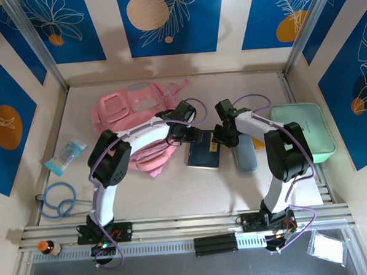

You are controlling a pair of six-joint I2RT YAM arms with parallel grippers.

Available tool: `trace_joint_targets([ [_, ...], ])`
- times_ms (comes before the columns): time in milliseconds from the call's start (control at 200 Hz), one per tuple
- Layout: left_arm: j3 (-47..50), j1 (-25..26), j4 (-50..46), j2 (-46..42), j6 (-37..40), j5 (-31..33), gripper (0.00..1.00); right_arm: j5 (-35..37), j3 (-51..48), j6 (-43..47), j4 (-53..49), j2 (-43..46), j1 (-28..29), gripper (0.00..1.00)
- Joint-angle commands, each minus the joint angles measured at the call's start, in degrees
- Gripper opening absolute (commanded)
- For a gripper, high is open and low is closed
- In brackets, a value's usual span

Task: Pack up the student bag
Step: Pick up the book at the center of the table.

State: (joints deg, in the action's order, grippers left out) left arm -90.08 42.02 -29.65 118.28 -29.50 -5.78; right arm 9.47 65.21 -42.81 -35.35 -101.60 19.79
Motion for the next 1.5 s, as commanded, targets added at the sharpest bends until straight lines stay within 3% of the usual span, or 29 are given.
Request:
trace_joint_targets([
  [0,-2.16,-0.37,-2.59,1.62,0.13,-1.81,0.57,-0.44,-1.31,0.36,0.02,-0.48,-0.39,0.34],
  [435,-2.63,-0.45,-2.70,5.46,-1.73,-5.32,0.52,-3.63,-1.88,0.09,1.33,-2.98,-1.07,0.27],
  [795,-2.90,-0.84,-0.72,5.97,-3.77,-11.02,0.47,-5.82,-2.98,-0.43,2.83,-3.60,-1.58,0.27],
  [1020,-3.50,-1.58,-1.09,6.60,-6.22,-13.19,0.55,-6.92,-3.33,-0.95,3.48,-4.02,-1.68,0.27],
  [1315,-4.58,-1.73,-3.08,8.91,-8.26,-13.58,0.56,-7.37,-3.51,-1.40,3.97,-4.19,-1.61,0.27],
  [1490,-2.53,-2.43,4.92,4.52,-6.85,-21.40,0.54,-7.70,-3.60,-1.63,4.23,-4.39,-1.77,0.26],
])
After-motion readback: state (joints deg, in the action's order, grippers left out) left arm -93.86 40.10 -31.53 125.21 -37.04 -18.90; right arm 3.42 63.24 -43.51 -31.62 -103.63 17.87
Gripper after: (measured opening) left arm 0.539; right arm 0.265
